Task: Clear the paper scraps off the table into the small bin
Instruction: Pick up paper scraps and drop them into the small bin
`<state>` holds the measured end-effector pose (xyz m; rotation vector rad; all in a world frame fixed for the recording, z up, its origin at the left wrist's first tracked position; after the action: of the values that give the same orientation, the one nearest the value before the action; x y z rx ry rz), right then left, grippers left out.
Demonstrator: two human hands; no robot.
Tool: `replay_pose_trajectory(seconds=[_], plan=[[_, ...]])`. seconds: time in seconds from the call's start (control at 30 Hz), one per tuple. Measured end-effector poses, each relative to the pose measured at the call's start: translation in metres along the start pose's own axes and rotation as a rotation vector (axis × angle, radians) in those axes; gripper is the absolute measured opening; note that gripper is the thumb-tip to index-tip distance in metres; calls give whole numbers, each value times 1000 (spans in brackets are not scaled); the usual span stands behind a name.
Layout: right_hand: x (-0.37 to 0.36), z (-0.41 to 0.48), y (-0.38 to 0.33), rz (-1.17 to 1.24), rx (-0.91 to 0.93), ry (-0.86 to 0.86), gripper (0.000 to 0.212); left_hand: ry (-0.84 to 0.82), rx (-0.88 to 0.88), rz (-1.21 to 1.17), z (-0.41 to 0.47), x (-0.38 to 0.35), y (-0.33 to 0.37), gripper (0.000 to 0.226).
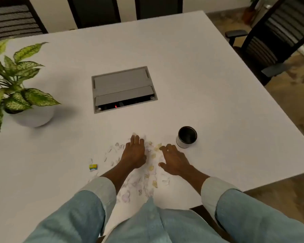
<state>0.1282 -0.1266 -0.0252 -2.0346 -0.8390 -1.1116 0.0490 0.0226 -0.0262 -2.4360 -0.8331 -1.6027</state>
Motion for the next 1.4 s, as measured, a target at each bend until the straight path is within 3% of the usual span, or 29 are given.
replay_pose_trajectory(seconds=[0.27, 0.47, 0.63, 0.8, 1.03, 1.2, 1.4], plan=[[-52, -5, 39, -81, -148, -133, 86, -122, 163, -154, 28, -38, -5, 105], [-60, 8, 50, -72, -141, -84, 93, -136, 154, -164, 51, -48, -8, 121], [-64, 19, 37, -121, -32, -89, 83, -97, 70, -92, 56, -54, 17, 92], [-60, 23, 26, -125, 30, -19, 48, 4, -24, -43, 50, -52, 35, 49], [-63, 29, 29, -83, 55, -19, 19, 36, -84, -33, 46, -43, 29, 38], [-51, 23, 45, 191, -113, 89, 21, 111, -69, -238, 44, -30, 25, 26], [-3, -2, 64, 511, -368, 384, 9, 290, -46, -639, 41, 10, 57, 13]])
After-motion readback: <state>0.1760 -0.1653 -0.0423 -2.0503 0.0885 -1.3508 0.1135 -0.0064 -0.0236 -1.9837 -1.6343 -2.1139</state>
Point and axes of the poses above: each hand's wrist, its own z-axis towards the middle knuckle, its own x-axis out of the back of the hand, y = z × x, the point moved 6 cm from there along z, towards the middle knuckle, and after that the axes turned 5 degrees about -z, right-handed, at the moved point
